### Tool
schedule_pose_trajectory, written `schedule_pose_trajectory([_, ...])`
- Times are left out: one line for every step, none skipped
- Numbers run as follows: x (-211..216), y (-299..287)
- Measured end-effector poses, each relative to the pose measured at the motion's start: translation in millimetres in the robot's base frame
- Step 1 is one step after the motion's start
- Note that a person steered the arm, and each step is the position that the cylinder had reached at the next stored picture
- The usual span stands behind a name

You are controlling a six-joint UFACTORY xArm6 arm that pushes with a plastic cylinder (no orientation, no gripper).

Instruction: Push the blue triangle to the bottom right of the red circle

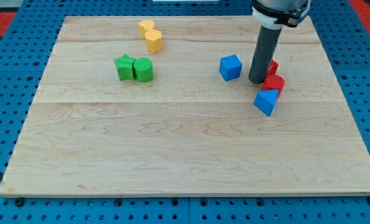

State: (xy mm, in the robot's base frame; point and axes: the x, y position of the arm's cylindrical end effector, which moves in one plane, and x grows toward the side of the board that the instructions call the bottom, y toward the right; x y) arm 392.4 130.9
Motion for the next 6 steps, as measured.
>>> schedule_pose_trajectory([39.2,-11.1])
schedule_pose_trajectory([45.8,-11.1])
schedule_pose_trajectory([52.4,-6.5])
schedule_pose_trajectory([71.7,23.5])
schedule_pose_trajectory([72.6,28.1])
schedule_pose_trajectory([72.6,31.5])
